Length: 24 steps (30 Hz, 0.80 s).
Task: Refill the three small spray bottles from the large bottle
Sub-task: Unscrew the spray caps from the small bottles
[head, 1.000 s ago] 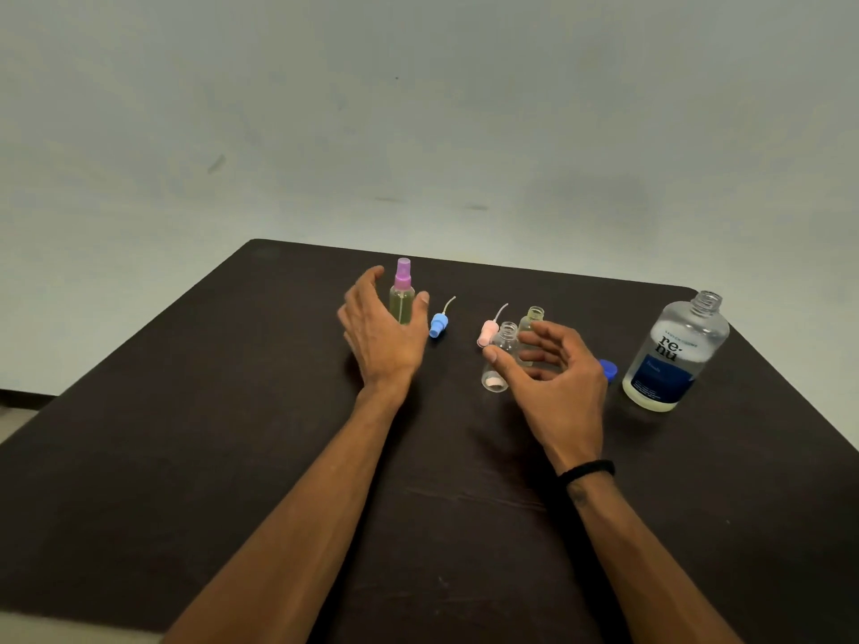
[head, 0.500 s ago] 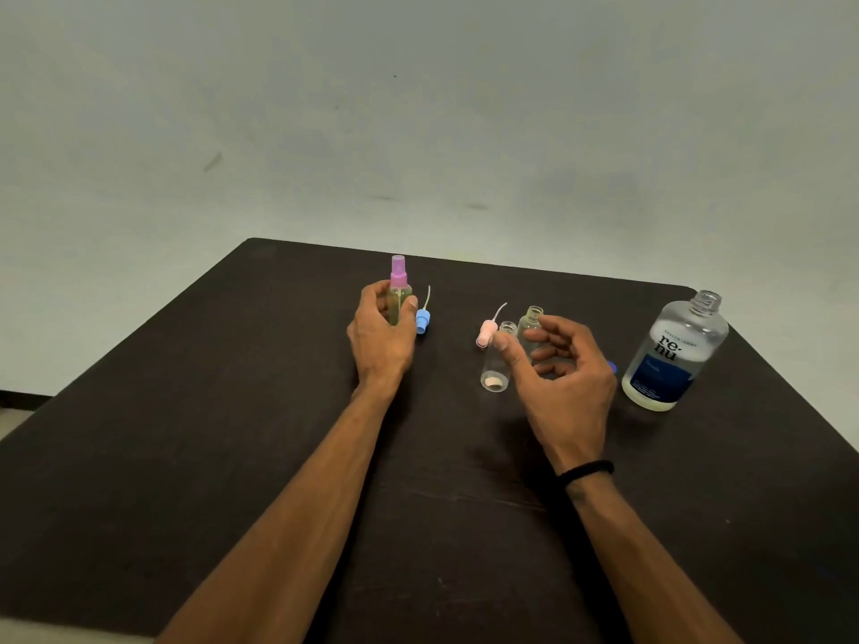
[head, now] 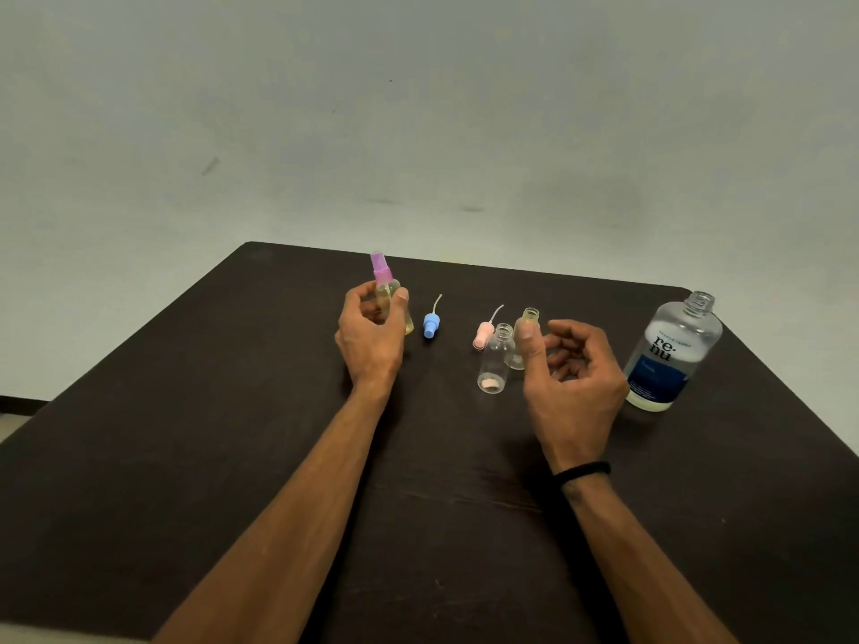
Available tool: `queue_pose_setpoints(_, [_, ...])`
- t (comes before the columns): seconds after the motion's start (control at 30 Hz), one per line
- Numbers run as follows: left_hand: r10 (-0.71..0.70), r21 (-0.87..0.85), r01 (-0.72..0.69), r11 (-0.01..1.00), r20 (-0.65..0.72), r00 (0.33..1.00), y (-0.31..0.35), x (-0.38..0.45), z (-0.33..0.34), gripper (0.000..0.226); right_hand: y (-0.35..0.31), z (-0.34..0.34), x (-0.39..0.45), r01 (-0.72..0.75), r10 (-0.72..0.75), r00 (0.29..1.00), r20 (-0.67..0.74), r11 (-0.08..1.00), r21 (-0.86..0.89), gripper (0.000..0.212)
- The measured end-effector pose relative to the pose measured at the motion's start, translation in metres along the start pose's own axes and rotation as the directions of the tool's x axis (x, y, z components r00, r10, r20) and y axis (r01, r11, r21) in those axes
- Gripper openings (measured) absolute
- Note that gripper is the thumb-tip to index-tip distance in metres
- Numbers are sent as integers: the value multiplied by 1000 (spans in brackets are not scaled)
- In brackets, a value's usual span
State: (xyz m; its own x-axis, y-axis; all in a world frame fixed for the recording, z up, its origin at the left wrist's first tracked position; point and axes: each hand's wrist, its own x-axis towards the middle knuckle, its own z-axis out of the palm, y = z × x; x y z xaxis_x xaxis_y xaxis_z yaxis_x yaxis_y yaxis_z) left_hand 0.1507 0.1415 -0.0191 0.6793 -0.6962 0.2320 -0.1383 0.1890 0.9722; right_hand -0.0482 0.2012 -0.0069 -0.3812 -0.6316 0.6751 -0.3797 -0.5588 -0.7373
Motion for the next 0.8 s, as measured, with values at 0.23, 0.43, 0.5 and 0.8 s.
queue_pose_setpoints(0.23, [-23, -83, 33, 996, 117, 993, 14, -31, -10, 38, -5, 3, -10, 238, -231, 966, 115, 970, -52, 29])
queue_pose_setpoints(0.43, [-9, -221, 95, 971, 362, 932, 23, -72, -37, 32, -14, 13, -27, 273, -274, 917, 289, 961, 45, 28])
queue_pose_setpoints(0.5, [-44, -267, 169, 949, 417, 908, 23, -80, -42, 29, -18, 16, -33, 196, -206, 905, 371, 978, 65, 36])
queue_pose_setpoints(0.8, [-124, -323, 292, 900, 453, 883, 25, -83, -51, 52, -21, 19, -36, -454, 225, 724, 652, 867, 206, 44])
